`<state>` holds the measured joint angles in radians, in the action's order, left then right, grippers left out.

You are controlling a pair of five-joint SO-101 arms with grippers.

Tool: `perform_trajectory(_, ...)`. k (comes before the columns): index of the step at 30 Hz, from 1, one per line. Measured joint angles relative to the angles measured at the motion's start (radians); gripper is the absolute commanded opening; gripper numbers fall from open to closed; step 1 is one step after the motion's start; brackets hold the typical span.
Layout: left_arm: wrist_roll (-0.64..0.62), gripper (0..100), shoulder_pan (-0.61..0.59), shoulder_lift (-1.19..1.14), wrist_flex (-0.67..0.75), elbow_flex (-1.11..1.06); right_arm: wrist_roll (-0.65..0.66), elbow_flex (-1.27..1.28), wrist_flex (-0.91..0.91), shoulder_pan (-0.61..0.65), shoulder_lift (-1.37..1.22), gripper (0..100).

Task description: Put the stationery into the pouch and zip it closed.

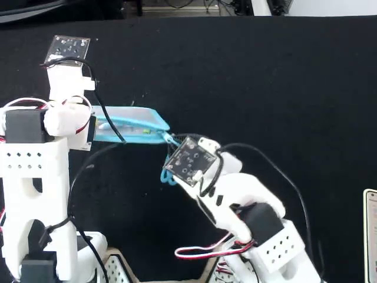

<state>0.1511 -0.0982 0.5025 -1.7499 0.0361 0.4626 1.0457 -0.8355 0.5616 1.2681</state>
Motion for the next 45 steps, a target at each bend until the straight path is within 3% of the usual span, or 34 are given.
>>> perform_trajectory(6, 0.0, 3, 0.002, 0.0, 0.0, 0.003, 0.0, -0.23, -0.071, -0.006, -0.23, 1.1)
perform_trajectory(11, -0.002, 3, 0.002, 0.0, 0.0, 0.005, 0.0, -0.493, -0.236, -0.006, -0.364, 1.1)
perform_trajectory(16, -0.002, 3, 0.003, 0.0, 0.0, 0.055, 0.0, -0.655, -0.229, -0.009, -0.465, 1.1)
perform_trajectory(26, -0.003, 3, 0.006, -0.002, 0.014, 0.144, 0.0, -0.821, -0.152, -0.009, -0.681, 1.1)
perform_trajectory(35, -0.089, 3, 0.006, -0.002, 0.08, 0.146, 0.0, -0.895, -0.152, -0.009, -0.753, 1.1)
perform_trajectory(40, -0.092, 15, -0.006, -0.002, 0.069, 0.146, 0.0, -0.895, -0.152, -0.009, -0.779, 1.1)
perform_trajectory(45, -0.091, 17, -0.077, -0.002, 0.069, 0.147, 0.0, -0.914, -0.133, 0.037, -0.81, 1.1)
